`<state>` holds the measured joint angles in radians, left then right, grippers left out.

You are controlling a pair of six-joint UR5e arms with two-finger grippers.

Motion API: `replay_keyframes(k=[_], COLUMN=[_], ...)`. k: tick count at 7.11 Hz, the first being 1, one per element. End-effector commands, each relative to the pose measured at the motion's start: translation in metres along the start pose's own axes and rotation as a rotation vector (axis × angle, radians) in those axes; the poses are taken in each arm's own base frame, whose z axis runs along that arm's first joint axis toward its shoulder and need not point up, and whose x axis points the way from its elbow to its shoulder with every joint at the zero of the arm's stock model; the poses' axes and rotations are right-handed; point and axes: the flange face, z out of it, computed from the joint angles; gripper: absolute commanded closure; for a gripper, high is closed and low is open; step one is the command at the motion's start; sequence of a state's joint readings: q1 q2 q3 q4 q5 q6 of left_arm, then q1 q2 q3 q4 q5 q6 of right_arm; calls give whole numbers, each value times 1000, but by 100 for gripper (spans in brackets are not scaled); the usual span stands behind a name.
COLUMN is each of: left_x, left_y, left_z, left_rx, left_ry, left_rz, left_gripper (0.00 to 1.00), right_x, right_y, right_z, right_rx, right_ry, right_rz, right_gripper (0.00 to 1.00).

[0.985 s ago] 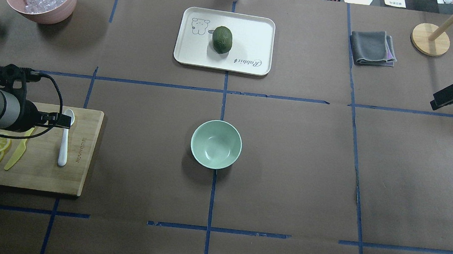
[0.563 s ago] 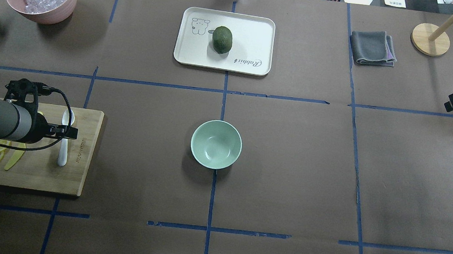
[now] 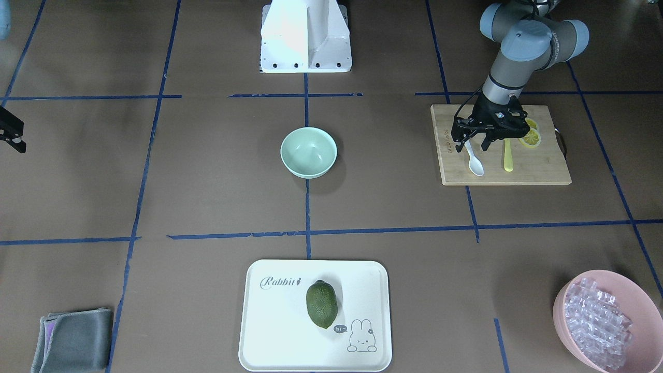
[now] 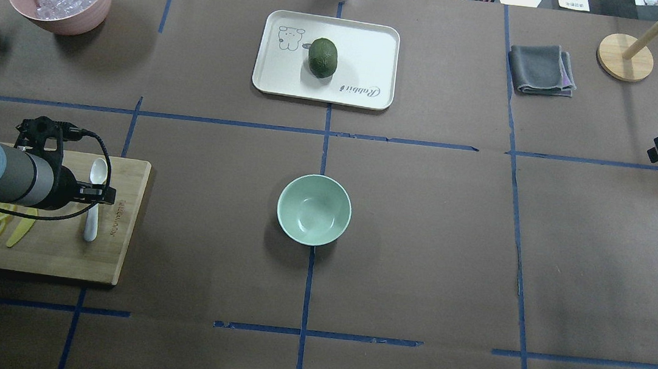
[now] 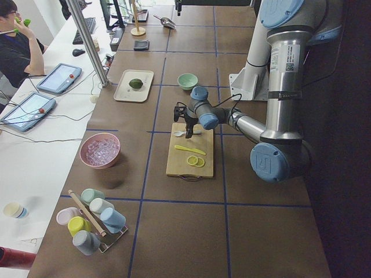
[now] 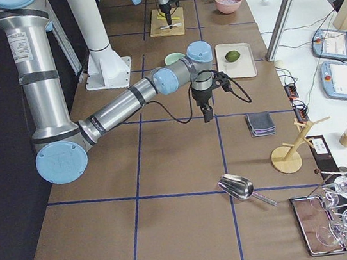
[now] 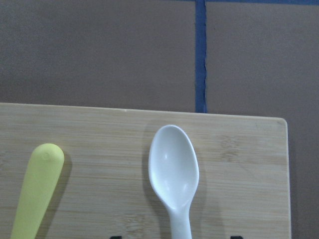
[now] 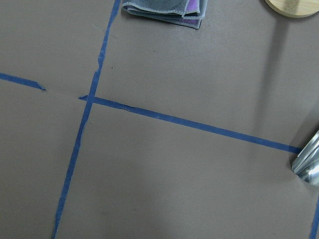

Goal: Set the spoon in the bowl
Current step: 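Lower the left gripper over the white spoon on the cutting board and grasp it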

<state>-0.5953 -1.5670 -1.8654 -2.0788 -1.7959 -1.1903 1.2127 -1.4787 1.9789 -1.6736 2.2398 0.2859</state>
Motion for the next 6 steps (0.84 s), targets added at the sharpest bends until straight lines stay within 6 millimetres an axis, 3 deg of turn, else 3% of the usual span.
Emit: replay_keyframes(k=[1,4,6], left_x=[0,1,0], left_y=[0,1,0], left_z=[0,0,0], left_rx=[-2,-3,-2], left_ry=[1,0,0], left_rz=[0,1,0], left_gripper=[38,46,67], right_x=[1,1,1], right_y=[0,0,0], right_z=[0,-1,-1], right_rx=[0,3,3], right_ry=[1,0,0], right_rz=[4,5,6], right_gripper=[0,0,0])
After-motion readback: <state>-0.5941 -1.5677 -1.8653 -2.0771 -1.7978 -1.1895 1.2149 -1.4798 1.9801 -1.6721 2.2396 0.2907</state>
